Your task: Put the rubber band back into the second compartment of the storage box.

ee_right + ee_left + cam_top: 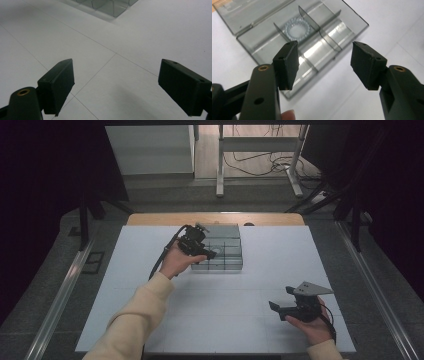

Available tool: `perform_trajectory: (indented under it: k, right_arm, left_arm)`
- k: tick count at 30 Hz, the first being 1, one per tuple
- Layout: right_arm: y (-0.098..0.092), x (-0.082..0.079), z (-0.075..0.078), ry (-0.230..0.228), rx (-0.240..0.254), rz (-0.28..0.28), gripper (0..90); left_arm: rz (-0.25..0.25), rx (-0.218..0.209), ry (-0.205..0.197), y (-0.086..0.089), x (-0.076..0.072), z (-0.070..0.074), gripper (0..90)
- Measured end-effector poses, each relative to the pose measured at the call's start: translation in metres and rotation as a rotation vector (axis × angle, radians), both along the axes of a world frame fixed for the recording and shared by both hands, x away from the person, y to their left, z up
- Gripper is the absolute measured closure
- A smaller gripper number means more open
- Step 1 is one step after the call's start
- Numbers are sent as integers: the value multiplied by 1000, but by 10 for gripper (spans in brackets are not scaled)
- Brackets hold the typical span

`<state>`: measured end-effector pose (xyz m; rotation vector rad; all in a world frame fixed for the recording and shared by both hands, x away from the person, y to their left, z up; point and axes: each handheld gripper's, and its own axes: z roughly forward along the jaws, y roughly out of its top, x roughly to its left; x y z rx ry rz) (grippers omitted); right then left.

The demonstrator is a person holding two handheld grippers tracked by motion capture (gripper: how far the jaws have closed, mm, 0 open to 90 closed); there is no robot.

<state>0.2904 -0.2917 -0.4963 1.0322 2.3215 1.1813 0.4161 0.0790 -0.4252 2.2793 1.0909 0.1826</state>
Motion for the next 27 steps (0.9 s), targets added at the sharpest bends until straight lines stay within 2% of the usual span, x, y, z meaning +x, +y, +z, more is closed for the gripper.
perform_trajectory:
  k: [1, 2, 4, 6, 7, 8, 9, 10, 14, 15, 16, 18, 19, 20, 21, 22, 24, 27]
  right_arm:
    - [0, 0, 0, 0, 0, 0, 139]
    - [0, 0, 0, -1, -1, -1, 139]
    - [1, 0, 0, -1, -2, 1, 139]
    - [1, 0, 1, -3, -3, -1, 139]
    - [1, 0, 1, -3, -3, -1, 139]
    - [1, 0, 1, -3, -1, 1, 139]
    - [1, 1, 1, -2, 1, 1, 139]
    - [2, 1, 1, -2, 1, 1, 139]
    - [2, 0, 2, -3, 0, 5, 138]
    - [2, 0, 2, -4, 3, 5, 138]
    - [2, 1, 2, -3, 4, 4, 137]
    - [2, 0, 2, -1, 8, 4, 137]
    - [2, 0, 2, -2, 7, 6, 137]
    - [2, 0, 2, -1, 6, 9, 137]
    - [2, 0, 2, -1, 6, 8, 137]
    - [2, 1, 2, -2, 6, 7, 137]
    - [2, 1, 2, 0, 5, 1, 137]
    - [2, 0, 2, 2, 3, 1, 137]
  left_arm:
    - [0, 0, 0, 0, 0, 0, 398]
    - [2, -3, -8, 6, -10, 0, 398]
    - [0, -4, -11, 9, -14, 1, 398]
    - [1, -10, -16, 16, -29, 0, 398]
    - [1, -10, -16, 16, -29, 0, 398]
    - [-4, -9, -20, 21, -38, 0, 397]
    - [-4, -9, -20, 21, -38, 0, 397]
    - [5, -27, -30, 27, -48, -2, 397]
    - [11, -23, -10, 38, -67, -10, 396]
    - [11, -23, -10, 38, -67, -10, 396]
    - [19, -30, -19, 45, -79, -11, 397]
    - [18, -32, -22, 49, -85, -12, 399]
    - [24, -22, -33, 55, -96, -16, 399]
    - [24, -22, -33, 55, -96, -16, 400]
    - [29, -12, -47, 62, -107, -18, 399]
    - [34, -20, -56, 67, -112, -20, 399]
    - [46, -37, -60, 78, -121, -24, 401]
    - [66, -38, -70, 89, -129, -29, 400]
